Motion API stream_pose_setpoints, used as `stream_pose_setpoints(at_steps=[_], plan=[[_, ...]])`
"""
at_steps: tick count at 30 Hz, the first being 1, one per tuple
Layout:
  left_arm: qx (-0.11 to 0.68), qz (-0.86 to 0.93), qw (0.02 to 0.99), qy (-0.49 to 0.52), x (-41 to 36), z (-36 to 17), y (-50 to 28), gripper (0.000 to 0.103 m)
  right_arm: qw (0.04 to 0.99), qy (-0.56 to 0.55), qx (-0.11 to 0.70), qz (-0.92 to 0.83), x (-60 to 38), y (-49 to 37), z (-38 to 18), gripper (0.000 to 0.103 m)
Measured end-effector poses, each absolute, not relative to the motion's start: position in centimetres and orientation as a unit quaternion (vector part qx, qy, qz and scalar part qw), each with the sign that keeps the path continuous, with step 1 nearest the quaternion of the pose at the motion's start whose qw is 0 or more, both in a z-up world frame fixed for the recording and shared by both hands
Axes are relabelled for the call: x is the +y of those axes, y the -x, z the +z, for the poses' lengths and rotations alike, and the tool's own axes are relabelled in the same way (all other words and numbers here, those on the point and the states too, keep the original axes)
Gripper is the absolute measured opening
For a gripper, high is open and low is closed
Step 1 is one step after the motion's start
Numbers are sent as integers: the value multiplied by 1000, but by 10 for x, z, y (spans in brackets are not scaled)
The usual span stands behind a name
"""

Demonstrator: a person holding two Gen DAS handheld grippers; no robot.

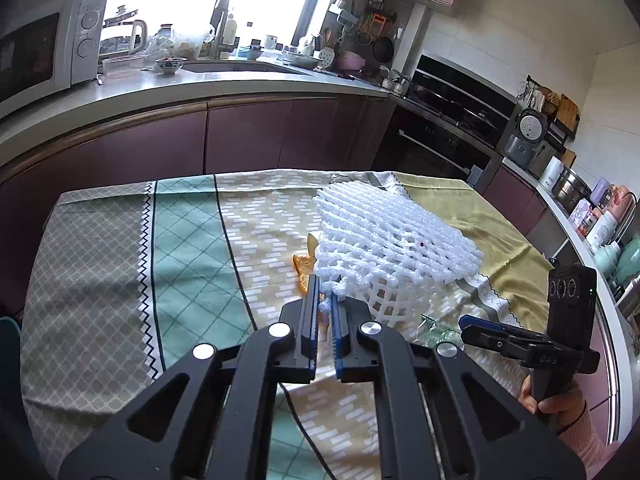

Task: Collect trash
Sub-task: 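Grasp a white foam net with the left gripper while the right gripper grasps a clear wrapper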

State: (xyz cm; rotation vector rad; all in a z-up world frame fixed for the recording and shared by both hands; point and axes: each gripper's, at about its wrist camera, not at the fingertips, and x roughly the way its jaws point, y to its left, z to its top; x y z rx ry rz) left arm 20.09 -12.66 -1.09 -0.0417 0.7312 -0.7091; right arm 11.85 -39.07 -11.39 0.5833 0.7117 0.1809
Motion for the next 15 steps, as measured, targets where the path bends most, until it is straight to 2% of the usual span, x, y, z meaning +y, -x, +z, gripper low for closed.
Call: stream_pose_setpoints(at_steps=[9, 12, 14, 15], plan=[[348, -313, 884, 21, -86, -15, -180, 6, 890, -270, 354, 94, -372, -123, -118, 57], [350, -307, 885, 25, -76, -17, -177, 6, 889, -274, 356, 92, -372, -122, -119, 45], [350, -304, 886, 28, -69, -18, -173, 6, 887, -275, 359, 91, -371, -121, -121, 32], [350, -301, 886, 28, -67, -19, -171, 6, 886, -276, 360, 92, -371, -121, -121, 30]])
